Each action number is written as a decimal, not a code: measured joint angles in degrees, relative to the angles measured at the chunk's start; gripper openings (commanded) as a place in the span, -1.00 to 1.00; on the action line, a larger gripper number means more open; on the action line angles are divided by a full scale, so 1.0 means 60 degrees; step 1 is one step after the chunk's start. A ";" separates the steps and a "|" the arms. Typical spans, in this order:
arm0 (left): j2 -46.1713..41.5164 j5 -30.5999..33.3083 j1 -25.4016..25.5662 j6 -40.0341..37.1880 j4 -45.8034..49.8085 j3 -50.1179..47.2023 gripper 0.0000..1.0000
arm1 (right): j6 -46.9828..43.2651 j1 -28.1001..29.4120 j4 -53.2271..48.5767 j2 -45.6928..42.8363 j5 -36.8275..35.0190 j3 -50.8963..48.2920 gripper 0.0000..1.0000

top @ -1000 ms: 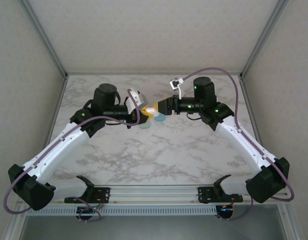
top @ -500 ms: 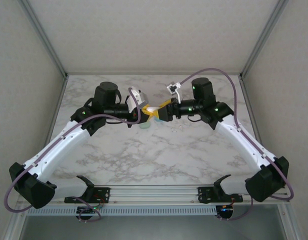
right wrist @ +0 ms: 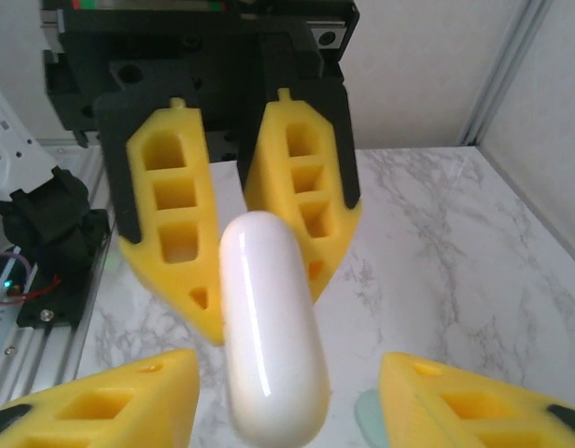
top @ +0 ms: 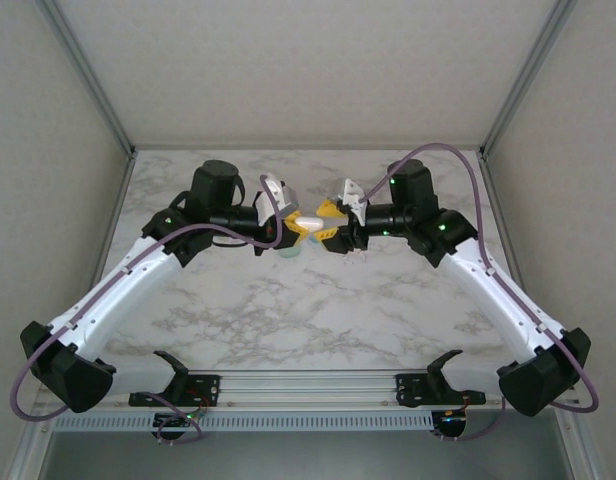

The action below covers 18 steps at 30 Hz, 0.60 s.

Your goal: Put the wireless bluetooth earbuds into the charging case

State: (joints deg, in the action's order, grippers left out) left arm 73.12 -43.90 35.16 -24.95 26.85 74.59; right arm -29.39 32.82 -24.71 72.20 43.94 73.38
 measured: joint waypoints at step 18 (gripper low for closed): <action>0.0015 -0.0379 -0.0098 -0.0055 0.0058 0.0004 -0.22 | -0.0776 0.0047 -0.0321 0.0186 0.0510 0.0284 -0.60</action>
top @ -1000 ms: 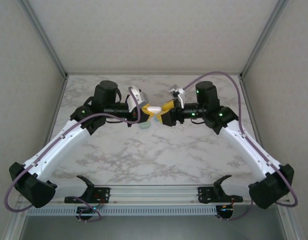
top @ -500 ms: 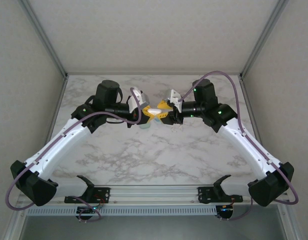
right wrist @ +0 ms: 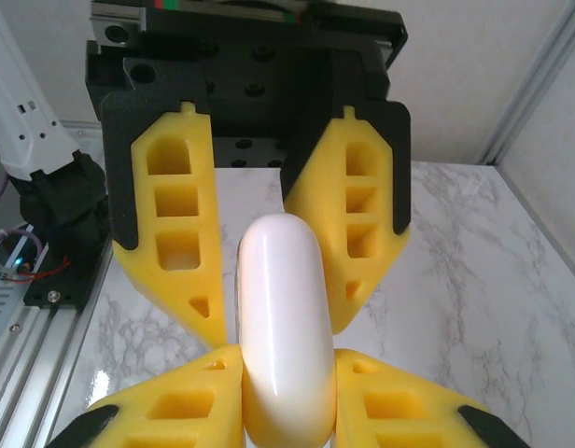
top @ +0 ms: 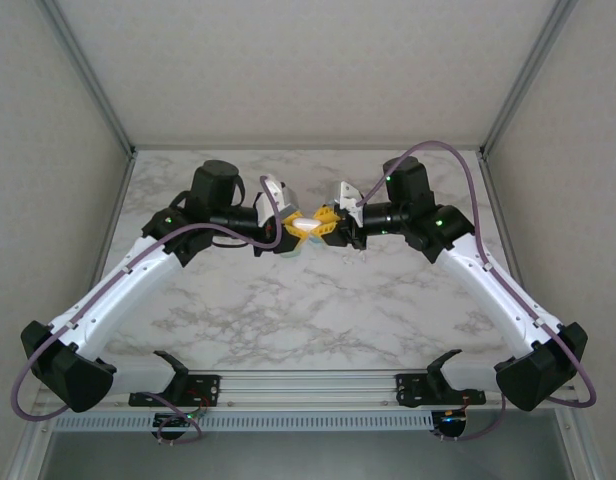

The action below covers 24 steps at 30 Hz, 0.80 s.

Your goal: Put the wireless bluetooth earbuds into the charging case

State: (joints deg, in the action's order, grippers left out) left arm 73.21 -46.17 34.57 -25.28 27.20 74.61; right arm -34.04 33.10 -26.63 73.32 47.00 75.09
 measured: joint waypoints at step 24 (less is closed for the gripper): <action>0.0066 -0.0605 -0.0164 0.0499 -0.0521 -0.0106 -0.77 | 0.1606 -0.0138 0.0933 -0.0178 -0.0087 -0.0313 -0.14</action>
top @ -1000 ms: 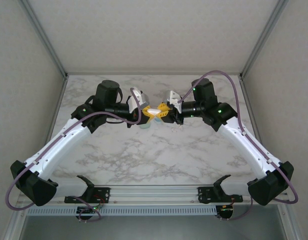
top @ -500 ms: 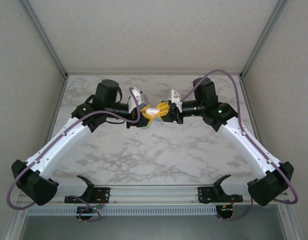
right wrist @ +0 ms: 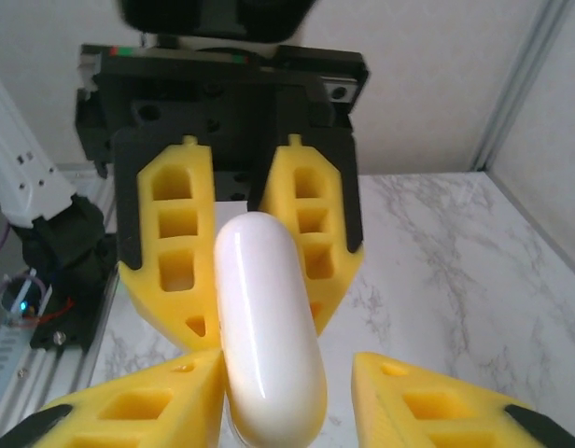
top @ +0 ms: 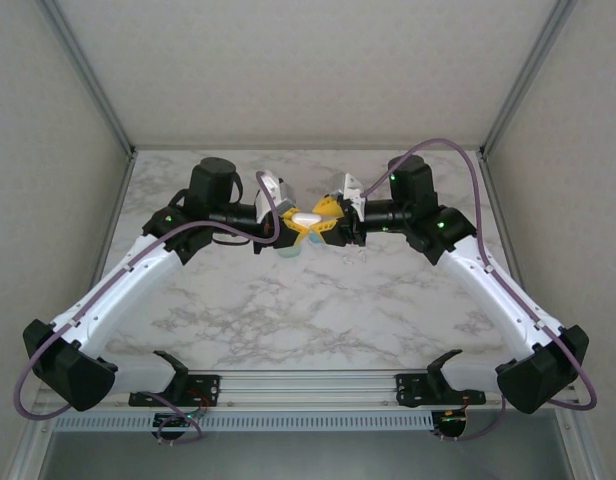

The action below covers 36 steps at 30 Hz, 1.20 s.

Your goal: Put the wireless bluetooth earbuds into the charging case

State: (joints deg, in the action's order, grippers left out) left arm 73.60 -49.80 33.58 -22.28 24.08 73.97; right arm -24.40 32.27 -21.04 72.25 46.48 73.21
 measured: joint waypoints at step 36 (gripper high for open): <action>-0.0703 0.1774 -0.0073 0.1519 -0.2200 -0.1869 -0.79 | 0.6619 -0.2586 -0.2794 0.2051 -0.4885 0.0280 -0.17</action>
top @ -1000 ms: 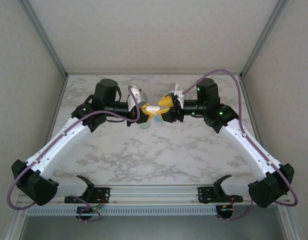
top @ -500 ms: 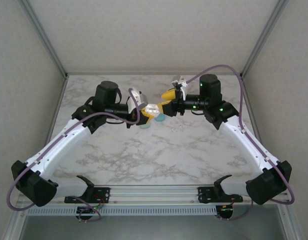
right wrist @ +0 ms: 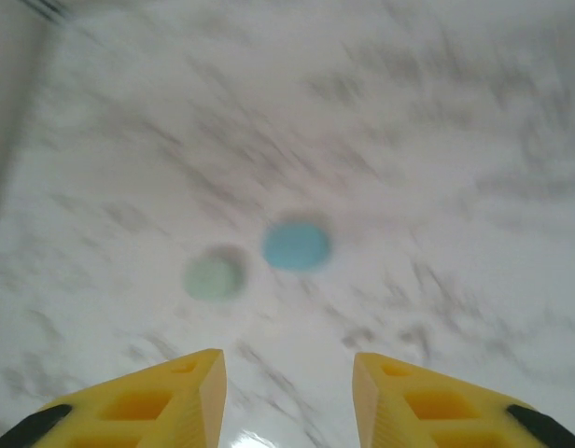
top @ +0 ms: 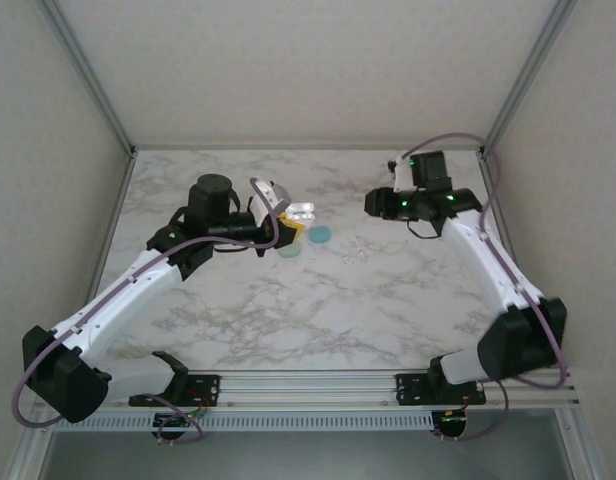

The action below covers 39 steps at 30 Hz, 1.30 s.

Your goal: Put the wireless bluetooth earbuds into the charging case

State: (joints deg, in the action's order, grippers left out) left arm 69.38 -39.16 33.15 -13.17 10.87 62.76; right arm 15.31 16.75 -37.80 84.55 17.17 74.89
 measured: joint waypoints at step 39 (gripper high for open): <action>-0.0747 0.0375 0.0000 0.0237 -0.0200 -0.0146 -0.78 | -0.1687 0.1428 -0.3195 0.6222 -0.2619 0.2878 -0.17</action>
State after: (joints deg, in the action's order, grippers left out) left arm 64.90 -36.91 33.15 -11.75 9.67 61.89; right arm 5.19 25.32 -56.97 121.89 1.45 92.16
